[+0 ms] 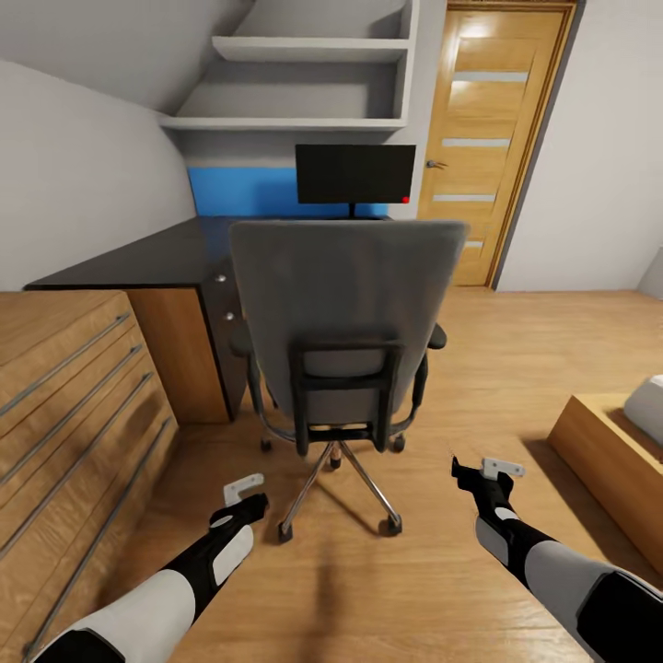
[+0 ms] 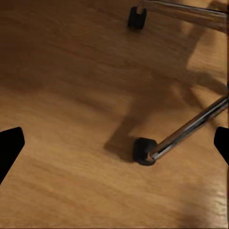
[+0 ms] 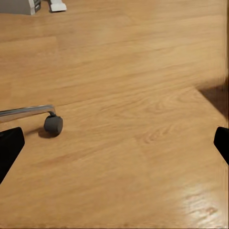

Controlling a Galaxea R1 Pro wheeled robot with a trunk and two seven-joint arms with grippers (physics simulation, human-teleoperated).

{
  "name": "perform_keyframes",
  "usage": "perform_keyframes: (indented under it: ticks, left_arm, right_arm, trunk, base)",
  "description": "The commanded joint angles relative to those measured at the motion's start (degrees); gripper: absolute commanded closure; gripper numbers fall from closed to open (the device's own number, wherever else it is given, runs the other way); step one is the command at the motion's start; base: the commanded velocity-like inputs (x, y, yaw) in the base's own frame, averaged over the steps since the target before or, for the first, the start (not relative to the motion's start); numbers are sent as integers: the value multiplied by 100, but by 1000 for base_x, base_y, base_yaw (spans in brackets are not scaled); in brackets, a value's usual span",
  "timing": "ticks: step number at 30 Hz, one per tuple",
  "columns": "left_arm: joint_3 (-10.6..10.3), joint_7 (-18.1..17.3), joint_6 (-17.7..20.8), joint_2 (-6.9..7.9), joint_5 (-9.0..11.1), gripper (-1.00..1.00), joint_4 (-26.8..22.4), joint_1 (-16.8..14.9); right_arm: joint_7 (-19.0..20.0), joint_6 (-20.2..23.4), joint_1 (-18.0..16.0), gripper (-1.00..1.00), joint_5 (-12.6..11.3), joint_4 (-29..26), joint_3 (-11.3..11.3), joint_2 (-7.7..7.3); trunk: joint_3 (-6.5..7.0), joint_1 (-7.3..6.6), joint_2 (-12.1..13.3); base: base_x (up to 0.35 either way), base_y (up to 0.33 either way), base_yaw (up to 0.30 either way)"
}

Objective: In the bedroom, organize the workspace by keeping the computer under the desk, ensuring the monitor is on the desk, placing the keyboard on the desk next to the monitor, placing the mouse on the desk next to the keyboard, moving the folder from the swivel chair onto the desk next to the mouse, stacking the notebook on top of the folder with the pen on top of the notebook, and positioning the swivel chair next to the desk.

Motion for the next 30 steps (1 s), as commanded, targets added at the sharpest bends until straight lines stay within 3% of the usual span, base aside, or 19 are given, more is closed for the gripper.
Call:
perform_keyframes:
  ticks: [1,10,18,24,30]
  left_arm:
    - [-49,36,-22,3,57,-100,-1,-5]
    - [-63,38,-15,-19,59,-100,77,-5]
    - [-240,40,-60,-141,41,-100,306,-5]
    - [-351,36,-535,-251,1,-100,361,-5]
    - [-390,33,-812,-335,-33,-100,372,-5]
  right_arm:
    - [-48,0,1,-100,-21,-14,49,-2]
    - [-67,-58,1,-100,-21,-15,62,37]
    - [-78,-69,1,-100,-21,-14,64,167]
    - [-93,-70,2,-100,-18,-14,79,241]
    - [-90,-77,10,-100,48,-5,73,614]
  trunk:
    - [-5,-4,-2]
    - [-5,-4,-2]
    - [-5,-4,-2]
    - [-5,-4,-2]
    - [-5,-4,-2]
  base:
    - [-300,-177,0]
    - [-281,-215,9]
    - [-236,-256,126]
    - [-76,-186,157]
    - [-13,-33,35]
